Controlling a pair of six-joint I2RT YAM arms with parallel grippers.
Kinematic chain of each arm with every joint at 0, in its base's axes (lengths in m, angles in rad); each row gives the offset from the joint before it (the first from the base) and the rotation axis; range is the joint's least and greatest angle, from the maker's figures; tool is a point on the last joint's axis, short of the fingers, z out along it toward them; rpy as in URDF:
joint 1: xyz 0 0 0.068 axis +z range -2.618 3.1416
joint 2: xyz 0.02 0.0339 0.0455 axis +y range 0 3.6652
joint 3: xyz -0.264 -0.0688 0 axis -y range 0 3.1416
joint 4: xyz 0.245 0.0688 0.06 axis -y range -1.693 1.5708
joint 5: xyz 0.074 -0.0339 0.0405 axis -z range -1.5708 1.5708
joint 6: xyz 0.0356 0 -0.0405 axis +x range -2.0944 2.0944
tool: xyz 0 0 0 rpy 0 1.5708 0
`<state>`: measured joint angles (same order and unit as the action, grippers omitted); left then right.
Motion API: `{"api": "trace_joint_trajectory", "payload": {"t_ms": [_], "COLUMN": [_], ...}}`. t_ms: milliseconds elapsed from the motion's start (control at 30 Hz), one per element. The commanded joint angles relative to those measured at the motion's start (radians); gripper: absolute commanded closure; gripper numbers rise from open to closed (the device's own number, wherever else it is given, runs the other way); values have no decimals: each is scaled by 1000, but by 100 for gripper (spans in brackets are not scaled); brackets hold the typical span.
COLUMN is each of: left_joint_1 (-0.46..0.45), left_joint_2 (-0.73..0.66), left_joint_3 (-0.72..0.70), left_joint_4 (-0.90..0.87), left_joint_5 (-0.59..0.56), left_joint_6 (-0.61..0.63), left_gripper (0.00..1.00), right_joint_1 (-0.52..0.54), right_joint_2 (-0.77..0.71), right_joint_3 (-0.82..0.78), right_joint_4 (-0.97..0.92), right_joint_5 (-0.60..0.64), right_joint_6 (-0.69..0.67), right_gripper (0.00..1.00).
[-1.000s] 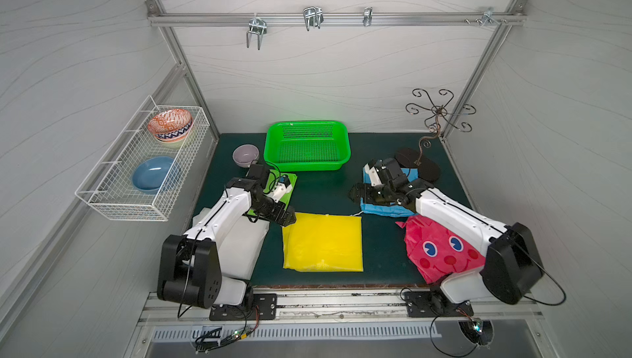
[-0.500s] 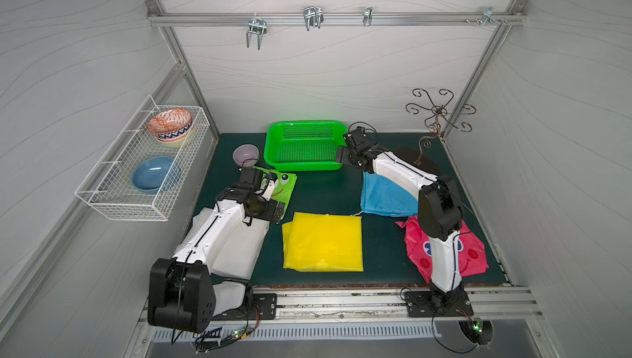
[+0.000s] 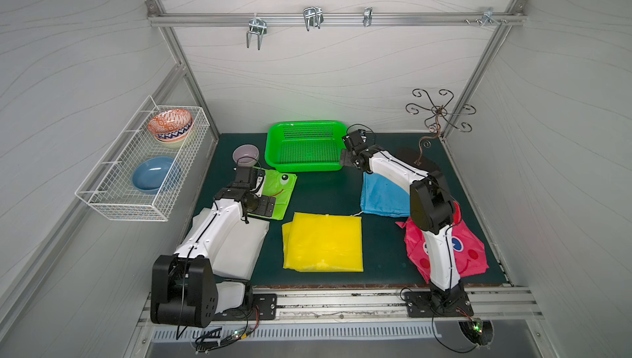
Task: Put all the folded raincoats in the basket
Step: Move the basket to the center of the board.
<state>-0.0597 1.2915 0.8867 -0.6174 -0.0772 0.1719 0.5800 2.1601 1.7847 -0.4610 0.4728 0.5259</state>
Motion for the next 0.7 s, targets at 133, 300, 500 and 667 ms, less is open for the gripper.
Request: {"api": "trace_joint_trajectory", "payload": {"t_ms": [133,300,500,667], "left_joint_1": [3,2,3,3], "left_joint_2": [-3,-4,4,6], "left_joint_3": [-7,-2,1,1], "left_joint_4": [29,24,21,25], "left_joint_5": [-45,-30,-47,-54], "left_joint_6": [0,0,-8,-10], "left_gripper": [1,1,1,1], "right_joint_1": [-52,-65,-58,-3], "right_joint_2": [-134,-221,-299,-335], "right_joint_3": [-182,-287,-380,-401], "right_joint_4": [-75,-69,-80,-103], "right_joint_5": [19,15,-49,-124], "right_joint_6": [-37,-56,-63,-79], "right_gripper": [4,4,4,4]}}
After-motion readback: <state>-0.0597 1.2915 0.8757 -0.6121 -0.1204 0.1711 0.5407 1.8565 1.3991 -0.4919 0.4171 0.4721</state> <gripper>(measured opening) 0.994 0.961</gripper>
